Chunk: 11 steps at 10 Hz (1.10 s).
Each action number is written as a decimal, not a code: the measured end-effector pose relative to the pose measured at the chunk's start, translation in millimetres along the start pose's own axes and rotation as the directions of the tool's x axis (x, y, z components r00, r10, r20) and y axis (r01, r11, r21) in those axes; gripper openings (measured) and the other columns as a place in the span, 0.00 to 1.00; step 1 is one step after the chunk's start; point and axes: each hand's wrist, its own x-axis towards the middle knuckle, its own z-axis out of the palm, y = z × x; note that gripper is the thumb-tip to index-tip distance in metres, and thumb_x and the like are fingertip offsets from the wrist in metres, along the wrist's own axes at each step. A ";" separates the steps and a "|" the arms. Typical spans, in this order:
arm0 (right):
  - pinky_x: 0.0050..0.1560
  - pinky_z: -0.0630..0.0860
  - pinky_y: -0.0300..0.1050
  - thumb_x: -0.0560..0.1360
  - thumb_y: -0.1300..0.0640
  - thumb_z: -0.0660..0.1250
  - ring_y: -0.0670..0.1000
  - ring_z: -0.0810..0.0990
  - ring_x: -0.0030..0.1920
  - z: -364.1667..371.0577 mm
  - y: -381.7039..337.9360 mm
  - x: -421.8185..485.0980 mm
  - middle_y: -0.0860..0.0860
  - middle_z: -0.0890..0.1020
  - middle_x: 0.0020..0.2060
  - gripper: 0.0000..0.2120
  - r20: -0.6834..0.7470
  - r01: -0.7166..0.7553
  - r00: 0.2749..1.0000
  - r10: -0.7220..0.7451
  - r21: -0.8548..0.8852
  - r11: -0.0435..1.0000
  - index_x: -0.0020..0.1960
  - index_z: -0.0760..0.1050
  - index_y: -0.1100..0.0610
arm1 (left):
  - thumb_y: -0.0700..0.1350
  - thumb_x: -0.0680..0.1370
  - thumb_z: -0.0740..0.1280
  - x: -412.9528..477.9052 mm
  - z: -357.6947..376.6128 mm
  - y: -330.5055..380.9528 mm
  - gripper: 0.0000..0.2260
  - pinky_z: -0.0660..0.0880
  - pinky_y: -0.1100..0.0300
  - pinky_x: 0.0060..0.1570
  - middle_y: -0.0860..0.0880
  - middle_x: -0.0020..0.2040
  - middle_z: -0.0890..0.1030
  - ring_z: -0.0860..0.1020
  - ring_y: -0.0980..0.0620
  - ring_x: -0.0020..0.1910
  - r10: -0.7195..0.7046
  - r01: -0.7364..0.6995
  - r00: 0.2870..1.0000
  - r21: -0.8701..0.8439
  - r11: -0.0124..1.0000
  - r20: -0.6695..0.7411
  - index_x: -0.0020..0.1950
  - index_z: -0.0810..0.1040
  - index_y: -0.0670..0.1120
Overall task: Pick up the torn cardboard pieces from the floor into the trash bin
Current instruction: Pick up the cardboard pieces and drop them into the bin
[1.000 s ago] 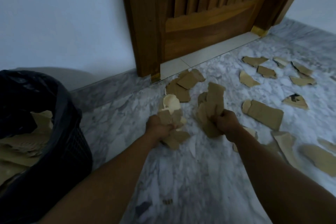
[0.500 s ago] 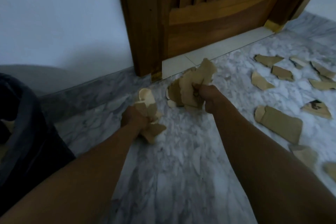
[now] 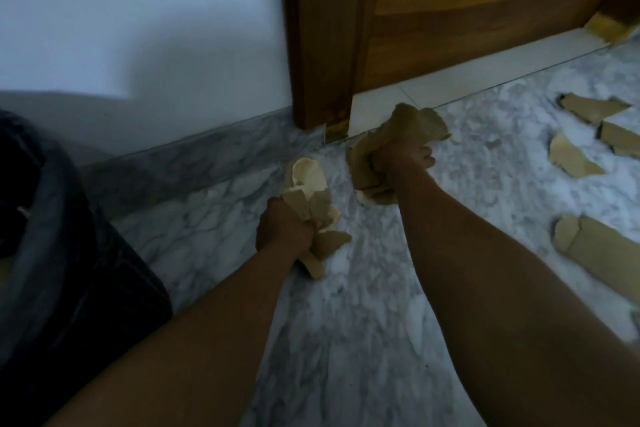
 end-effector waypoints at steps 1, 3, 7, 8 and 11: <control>0.74 0.58 0.60 0.75 0.44 0.69 0.61 0.57 0.75 -8.7 -1.1 -24.4 0.57 0.54 0.77 0.45 0.028 -0.078 0.997 0.078 -0.030 0.997 0.80 0.46 0.57 | 0.64 0.66 0.73 -6.4 -7.2 11.4 0.41 0.71 0.55 0.60 0.45 0.66 0.75 0.75 0.44 0.64 -0.023 0.023 1.000 0.048 0.999 0.005 0.72 0.67 0.44; 0.58 0.74 0.50 0.68 0.48 0.77 0.59 0.74 0.63 -27.9 50.5 -85.1 0.60 0.68 0.69 0.42 0.145 0.075 0.987 -0.065 -0.058 0.996 0.74 0.63 0.61 | 0.52 0.71 0.75 -30.4 -23.9 29.6 0.31 0.74 0.50 0.57 0.39 0.60 0.77 0.77 0.39 0.59 -0.101 0.102 0.995 0.060 0.993 -0.019 0.66 0.69 0.38; 0.56 0.80 0.57 0.68 0.56 0.78 0.59 0.82 0.55 -87.2 99.6 -200.1 0.59 0.80 0.59 0.34 0.202 0.197 0.959 -0.197 0.020 0.980 0.71 0.70 0.61 | 0.44 0.78 0.66 -153.7 -18.8 21.9 0.15 0.75 0.52 0.50 0.41 0.60 0.77 0.78 0.43 0.51 -0.063 0.054 0.991 -0.080 0.995 -0.121 0.63 0.69 0.44; 0.56 0.78 0.49 0.71 0.57 0.76 0.61 0.78 0.61 -133.2 62.8 -215.0 0.61 0.77 0.64 0.34 0.183 0.347 0.922 -0.340 -0.004 0.938 0.73 0.67 0.62 | 0.45 0.80 0.64 -164.0 -50.6 59.5 0.13 0.75 0.54 0.50 0.43 0.58 0.77 0.79 0.44 0.54 0.123 -0.130 0.974 -0.021 0.991 -0.191 0.63 0.69 0.44; 0.68 0.67 0.53 0.72 0.49 0.75 0.61 0.67 0.72 -201.3 -125.5 -306.3 0.59 0.66 0.74 0.39 0.039 0.730 0.684 -0.729 -0.036 0.683 0.77 0.61 0.58 | 0.48 0.76 0.69 -201.5 -261.4 164.3 0.16 0.74 0.56 0.43 0.47 0.49 0.74 0.75 0.49 0.46 0.413 -0.434 0.836 0.024 0.900 -0.360 0.59 0.70 0.43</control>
